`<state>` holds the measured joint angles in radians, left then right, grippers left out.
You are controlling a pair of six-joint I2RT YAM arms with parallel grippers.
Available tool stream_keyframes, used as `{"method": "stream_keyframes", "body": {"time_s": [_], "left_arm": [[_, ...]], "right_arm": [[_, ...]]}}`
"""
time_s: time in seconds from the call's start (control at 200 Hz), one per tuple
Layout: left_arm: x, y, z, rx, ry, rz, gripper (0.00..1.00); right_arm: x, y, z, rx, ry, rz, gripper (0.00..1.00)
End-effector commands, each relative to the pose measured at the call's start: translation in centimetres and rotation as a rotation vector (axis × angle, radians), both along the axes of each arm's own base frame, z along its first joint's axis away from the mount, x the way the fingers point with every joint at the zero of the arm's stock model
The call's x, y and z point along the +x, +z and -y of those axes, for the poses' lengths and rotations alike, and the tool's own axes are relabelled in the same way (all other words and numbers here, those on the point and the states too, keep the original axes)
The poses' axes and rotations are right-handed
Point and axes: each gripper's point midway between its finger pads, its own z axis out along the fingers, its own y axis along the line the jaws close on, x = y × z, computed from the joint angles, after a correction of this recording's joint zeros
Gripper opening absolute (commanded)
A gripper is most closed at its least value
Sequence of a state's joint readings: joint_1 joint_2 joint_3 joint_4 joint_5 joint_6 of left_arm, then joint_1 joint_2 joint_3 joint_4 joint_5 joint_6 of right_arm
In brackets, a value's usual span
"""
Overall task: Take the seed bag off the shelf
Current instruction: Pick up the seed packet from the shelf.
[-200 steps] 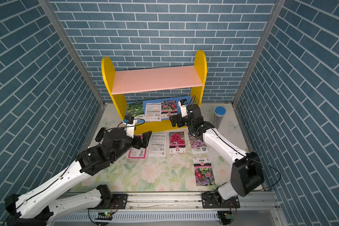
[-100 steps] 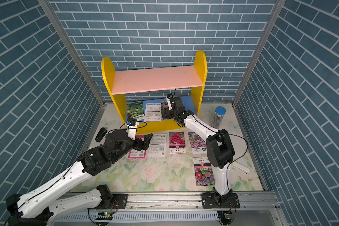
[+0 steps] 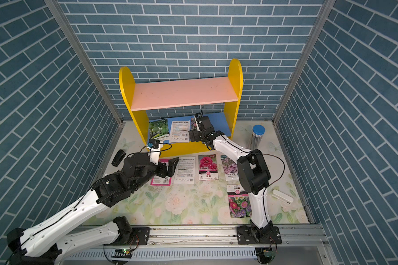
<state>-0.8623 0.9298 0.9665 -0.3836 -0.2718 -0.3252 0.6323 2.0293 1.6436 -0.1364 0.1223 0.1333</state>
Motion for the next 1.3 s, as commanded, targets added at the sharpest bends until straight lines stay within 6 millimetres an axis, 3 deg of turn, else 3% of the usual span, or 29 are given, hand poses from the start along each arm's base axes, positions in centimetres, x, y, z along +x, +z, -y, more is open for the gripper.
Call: {"method": "stream_keyframes", "body": {"time_s": [0.0, 0.42, 0.75, 1.04, 1.295], "left_arm": [[0.1, 0.1, -0.4, -0.012, 0.014, 0.008, 1.0], [0.2, -0.2, 0.0, -0.02, 0.005, -0.001, 1.0], [0.3, 0.6, -0.2, -0.019, 0.015, 0.017, 1.0], [0.2, 0.6, 0.5, -0.018, -0.016, 0.017, 1.0], [-0.2, 0.9, 1.3, -0.026, -0.071, 0.02, 1.0]], "right_arm": [[-1.4, -0.8, 1.5, -0.06, -0.01, -0.025, 1.0], [-4.1, 0.5, 2.5, 0.01, -0.022, -0.019, 1.0], [-5.5, 5.8, 2.0, 0.122, 0.007, 0.032, 1.0], [-7.5, 8.8, 4.9, 0.287, -0.001, -0.014, 1.0], [-8.8, 7.6, 8.2, 0.474, 0.012, -0.139, 0.95]]}}
